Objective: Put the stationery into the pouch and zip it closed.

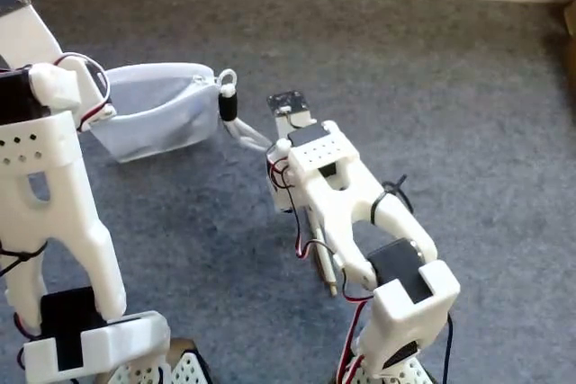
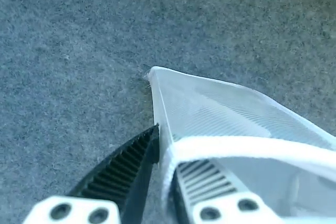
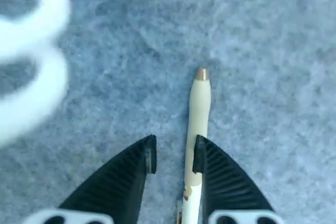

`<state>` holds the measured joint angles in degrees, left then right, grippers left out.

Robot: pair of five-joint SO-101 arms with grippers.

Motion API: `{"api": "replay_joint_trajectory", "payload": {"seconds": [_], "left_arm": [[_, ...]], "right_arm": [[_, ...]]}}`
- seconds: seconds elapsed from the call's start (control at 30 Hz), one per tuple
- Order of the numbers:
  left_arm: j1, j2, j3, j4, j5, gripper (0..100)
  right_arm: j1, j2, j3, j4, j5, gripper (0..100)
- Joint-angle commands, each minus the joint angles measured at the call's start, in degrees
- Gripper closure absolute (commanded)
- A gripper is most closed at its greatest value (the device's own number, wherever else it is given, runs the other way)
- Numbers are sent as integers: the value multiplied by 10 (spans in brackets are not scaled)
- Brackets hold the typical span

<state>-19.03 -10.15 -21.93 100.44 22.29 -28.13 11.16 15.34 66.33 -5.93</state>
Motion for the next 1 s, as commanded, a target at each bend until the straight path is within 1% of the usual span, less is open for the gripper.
{"api": "replay_joint_trajectory", "payload": {"seconds": [0.0, 0.2, 0.47, 0.63, 0.8, 0.87, 0.93, 0.97], "left_arm": [[-9, -9, -7, -4, 0, 993], [-10, -6, -7, -4, 0, 993], [-10, -6, -7, -4, 0, 993], [-10, -6, -7, -4, 0, 993], [-10, -10, 18, -18, 0, 993], [-10, -10, 29, -30, 0, 993], [-10, -10, 35, -35, 0, 993], [-10, -10, 35, -35, 0, 993]], "right_arm": [[-1, -3, -32, -11, 3, 892], [29, -2, -32, -13, 3, 892], [30, 0, -30, -15, 3, 892], [30, 26, -29, -59, 5, 893], [31, 56, -31, -36, 6, 895], [31, 56, -31, -36, 6, 930], [30, 56, -31, -36, 7, 991], [29, 56, -31, -35, 7, 998]]}}
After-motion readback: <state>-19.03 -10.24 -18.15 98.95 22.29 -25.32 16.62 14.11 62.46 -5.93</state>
